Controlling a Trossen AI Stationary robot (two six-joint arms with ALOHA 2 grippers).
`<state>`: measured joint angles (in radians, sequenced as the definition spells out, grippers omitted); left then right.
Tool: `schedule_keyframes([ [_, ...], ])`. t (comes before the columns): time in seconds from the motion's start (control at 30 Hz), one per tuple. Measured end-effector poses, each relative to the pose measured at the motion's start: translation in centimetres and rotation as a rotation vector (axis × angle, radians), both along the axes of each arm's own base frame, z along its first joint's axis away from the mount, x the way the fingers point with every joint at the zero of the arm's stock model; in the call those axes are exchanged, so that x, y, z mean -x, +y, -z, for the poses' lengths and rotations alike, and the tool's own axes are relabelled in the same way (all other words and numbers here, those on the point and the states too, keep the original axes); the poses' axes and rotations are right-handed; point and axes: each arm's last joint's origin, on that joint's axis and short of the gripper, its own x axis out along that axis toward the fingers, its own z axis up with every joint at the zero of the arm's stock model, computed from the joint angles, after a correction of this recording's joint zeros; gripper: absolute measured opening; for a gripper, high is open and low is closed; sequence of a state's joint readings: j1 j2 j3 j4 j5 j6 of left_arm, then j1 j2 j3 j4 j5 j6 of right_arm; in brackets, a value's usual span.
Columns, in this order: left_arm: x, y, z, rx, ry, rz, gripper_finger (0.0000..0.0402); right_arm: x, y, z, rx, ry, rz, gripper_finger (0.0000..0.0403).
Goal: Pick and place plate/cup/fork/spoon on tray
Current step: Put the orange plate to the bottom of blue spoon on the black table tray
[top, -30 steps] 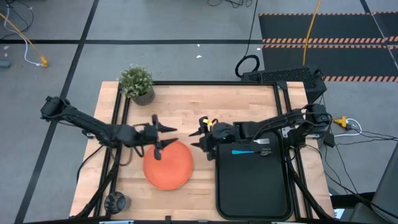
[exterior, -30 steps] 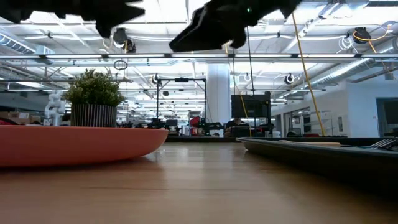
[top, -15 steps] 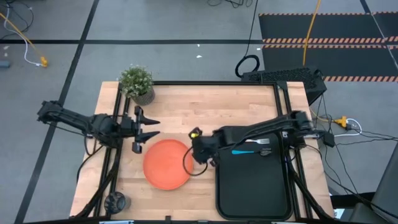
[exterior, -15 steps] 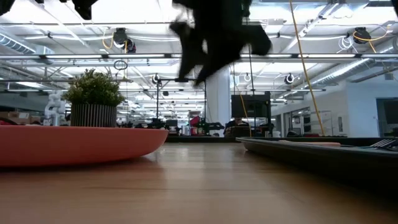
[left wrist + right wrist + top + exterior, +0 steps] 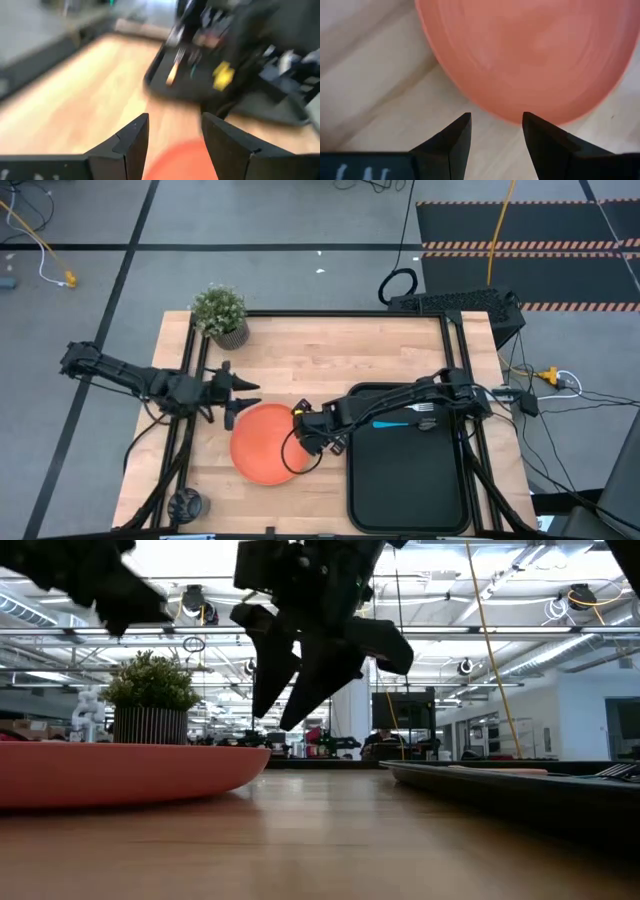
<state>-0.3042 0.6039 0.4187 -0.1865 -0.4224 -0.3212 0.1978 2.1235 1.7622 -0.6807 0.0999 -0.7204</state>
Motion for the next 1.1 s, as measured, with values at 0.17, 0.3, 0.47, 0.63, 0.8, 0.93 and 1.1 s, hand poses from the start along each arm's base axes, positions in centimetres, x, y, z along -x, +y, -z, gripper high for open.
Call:
schedule_keyframes([
  [0.17, -0.6, -0.3, 1.9, 0.157, 0.139, -0.086, 0.0186, 0.1, 1.4, -0.4, -0.029, -0.034, 0.011, 0.0169],
  [0.3, -1.3, -1.2, 3.1, 0.204, 0.221, -0.093, 0.0186, 0.4, 2.3, -0.3, -0.049, -0.024, 0.036, 0.0169],
  [0.47, -2.1, -2.5, 1.8, 0.200, 0.255, -0.054, 0.0186, 0.5, 2.8, -0.3, -0.079, -0.026, 0.086, 0.0169],
  [0.63, -2.1, -4.2, 2.6, 0.212, 0.388, -0.087, 0.0170, 0.6, 3.7, -0.4, -0.093, -0.043, 0.078, 0.0169],
  [0.8, -2.4, -6.0, 4.9, 0.163, 0.559, -0.011, 0.0122, 0.4, 4.3, -0.5, -0.127, -0.079, 0.099, 0.0169],
  [0.93, -2.8, -6.4, 6.2, 0.142, 0.649, 0.002, 0.0082, 0.4, 4.2, -0.5, -0.138, -0.079, 0.123, 0.0169],
  [1.1, -3.6, -6.1, 7.4, 0.143, 0.706, -0.032, 0.0033, 0.3, 4.2, -0.6, -0.149, -0.090, 0.140, 0.0169],
])
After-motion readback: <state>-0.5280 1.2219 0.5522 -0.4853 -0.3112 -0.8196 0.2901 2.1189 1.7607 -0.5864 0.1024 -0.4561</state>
